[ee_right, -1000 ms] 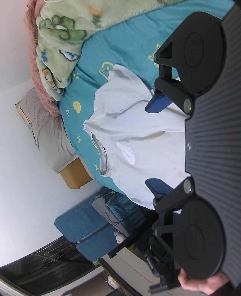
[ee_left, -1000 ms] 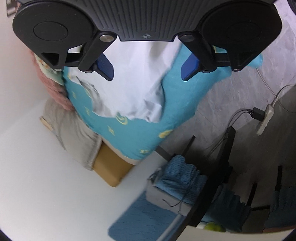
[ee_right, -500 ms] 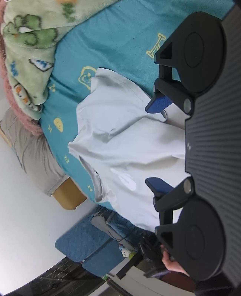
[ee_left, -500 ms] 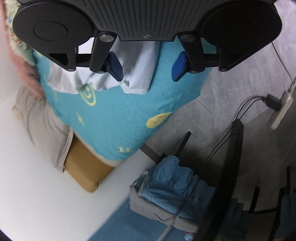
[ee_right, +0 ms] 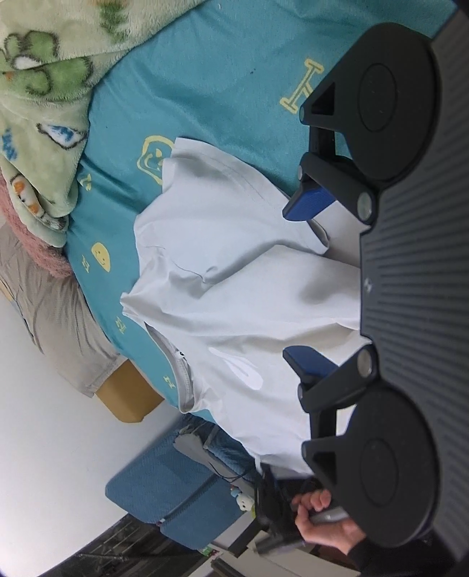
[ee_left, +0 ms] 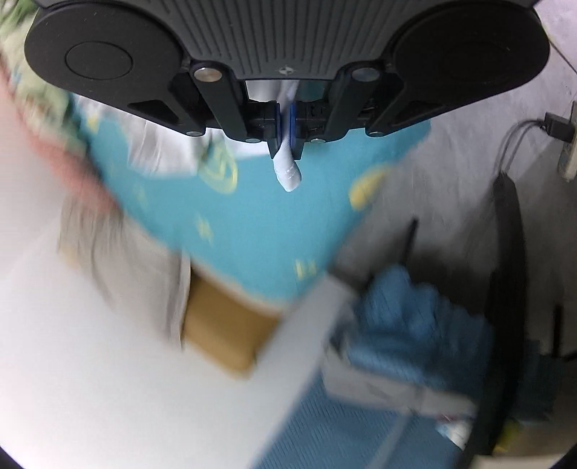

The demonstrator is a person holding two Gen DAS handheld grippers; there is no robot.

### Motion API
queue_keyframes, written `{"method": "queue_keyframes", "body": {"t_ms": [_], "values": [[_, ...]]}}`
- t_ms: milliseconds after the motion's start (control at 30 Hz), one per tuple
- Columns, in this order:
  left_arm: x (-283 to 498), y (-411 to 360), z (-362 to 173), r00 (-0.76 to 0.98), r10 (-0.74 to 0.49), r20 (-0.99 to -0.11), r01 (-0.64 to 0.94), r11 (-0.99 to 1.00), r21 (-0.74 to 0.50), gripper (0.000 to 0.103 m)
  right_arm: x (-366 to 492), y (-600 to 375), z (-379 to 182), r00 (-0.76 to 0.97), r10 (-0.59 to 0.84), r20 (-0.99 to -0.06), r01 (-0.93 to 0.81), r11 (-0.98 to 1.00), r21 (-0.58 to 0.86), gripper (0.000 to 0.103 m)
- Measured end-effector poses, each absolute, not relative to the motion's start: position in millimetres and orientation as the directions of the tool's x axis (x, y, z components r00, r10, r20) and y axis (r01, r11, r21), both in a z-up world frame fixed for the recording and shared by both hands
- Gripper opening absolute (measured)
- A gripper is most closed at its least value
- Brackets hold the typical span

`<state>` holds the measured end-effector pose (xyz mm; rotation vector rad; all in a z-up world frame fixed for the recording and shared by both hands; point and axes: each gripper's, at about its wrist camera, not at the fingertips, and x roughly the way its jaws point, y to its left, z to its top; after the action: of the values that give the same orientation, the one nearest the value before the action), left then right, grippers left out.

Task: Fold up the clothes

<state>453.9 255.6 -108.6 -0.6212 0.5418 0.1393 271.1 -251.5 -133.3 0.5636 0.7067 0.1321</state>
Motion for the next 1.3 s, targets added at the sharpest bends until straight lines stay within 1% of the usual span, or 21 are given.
{"method": "queue_keyframes", "body": {"t_ms": [67, 100, 167, 200, 300, 333, 367, 400, 433, 500, 600, 800, 867, 900, 933, 1000, 1067, 1133, 1267, 1300], "values": [[432.8, 269.0, -101.0, 0.882, 0.032, -0.470, -0.324, 0.764, -0.557, 0.005, 270.1, -253.8, -132.6, 0.765, 0.295, -0.573, 0.078, 0.841, 0.536, 0.079], [421.5, 274.0, -101.1, 0.882, 0.073, -0.466, -0.360, 0.743, -0.564, 0.005, 269.6, -254.9, -132.2, 0.767, 0.292, -0.571, 0.081, 0.839, 0.538, 0.079], [405.5, 282.6, -109.1, 0.843, 0.162, -0.513, -0.462, 0.707, -0.536, 0.005, 269.0, -255.9, -132.1, 0.769, 0.289, -0.571, 0.086, 0.838, 0.539, 0.079], [399.5, 287.1, -117.2, 0.819, 0.180, -0.545, -0.499, 0.693, -0.521, 0.005, 268.7, -255.9, -132.4, 0.768, 0.288, -0.572, 0.087, 0.838, 0.539, 0.079], [385.5, 306.2, -146.5, 0.767, 0.142, -0.626, -0.562, 0.621, -0.547, 0.009, 268.0, -255.9, -132.9, 0.766, 0.286, -0.576, 0.092, 0.838, 0.538, 0.079], [379.7, 312.0, -154.1, 0.758, 0.130, -0.639, -0.577, 0.590, -0.564, 0.016, 267.1, -255.4, -132.8, 0.766, 0.285, -0.577, 0.091, 0.840, 0.536, 0.079], [372.6, 316.3, -159.4, 0.756, 0.126, -0.642, -0.586, 0.566, -0.579, 0.018, 266.2, -254.9, -132.6, 0.766, 0.284, -0.577, 0.090, 0.841, 0.534, 0.079], [365.6, 320.6, -164.7, 0.754, 0.122, -0.645, -0.595, 0.542, -0.593, 0.026, 265.7, -254.8, -132.3, 0.767, 0.283, -0.576, 0.090, 0.842, 0.532, 0.079], [359.0, 323.9, -169.3, 0.754, 0.117, -0.646, -0.601, 0.520, -0.607, 0.040, 265.3, -254.6, -132.0, 0.768, 0.282, -0.576, 0.089, 0.843, 0.531, 0.079], [346.7, 328.3, -176.7, 0.774, 0.095, -0.626, -0.585, 0.489, -0.648, 0.052, 265.1, -254.7, -132.0, 0.768, 0.283, -0.575, 0.088, 0.842, 0.533, 0.079], [331.0, 336.6, -192.2, 0.796, 0.044, -0.604, -0.554, 0.457, -0.696, 0.052, 266.0, -254.0, -134.7, 0.760, 0.294, -0.580, 0.094, 0.833, 0.545, 0.079], [339.1, 330.8, -219.4, 0.791, -0.050, -0.610, -0.544, 0.400, -0.738, 0.045, 266.4, -249.4, -140.3, 0.740, 0.322, -0.590, 0.099, 0.817, 0.569, 0.079], [344.7, 329.0, -225.9, 0.804, -0.096, -0.587, -0.516, 0.378, -0.769, 0.045, 266.3, -249.0, -141.6, 0.737, 0.321, -0.595, 0.103, 0.816, 0.568, 0.079], [348.2, 328.2, -228.5, 0.813, -0.122, -0.569, -0.496, 0.365, -0.787, 0.047, 266.2, -248.8, -142.3, 0.735, 0.321, -0.597, 0.105, 0.816, 0.568, 0.079], [351.4, 327.2, -230.4, 0.819, -0.138, -0.556, -0.484, 0.353, -0.801, 0.052, 266.2, -248.7, -143.0, 0.733, 0.321, -0.599, 0.107, 0.816, 0.568, 0.079], [356.4, 326.6, -234.5, 0.835, -0.126, -0.535, -0.475, 0.325, -0.818, 0.056, 266.1, -248.3, -144.4, 0.730, 0.320, -0.604, 0.112, 0.816, 0.567, 0.079], [363.6, 331.0, -239.0, 0.850, -0.128, -0.511, -0.467, 0.265, -0.843, 0.058, 266.0, -247.9, -145.7, 0.727, 0.320, -0.608, 0.116, 0.815, 0.567, 0.079], [371.4, 337.2, -242.7, 0.860, -0.116, -0.497, -0.465, 0.222, -0.857, 0.065, 265.8, -247.6, -147.1, 0.723, 0.319, -0.613, 0.120, 0.815, 0.567, 0.079], [397.7, 354.9, -237.6, 0.845, -0.021, -0.534, -0.512, 0.253, -0.821, 0.065, 266.8, -250.0, -147.8, 0.727, 0.303, -0.616, 0.137, 0.816, 0.562, 0.079], [405.2, 361.6, -234.2, 0.841, -0.014, -0.540, -0.515, 0.283, -0.809, 0.065, 267.5, -250.7, -148.0, 0.729, 0.298, -0.617, 0.141, 0.816, 0.561, 0.079]]}}
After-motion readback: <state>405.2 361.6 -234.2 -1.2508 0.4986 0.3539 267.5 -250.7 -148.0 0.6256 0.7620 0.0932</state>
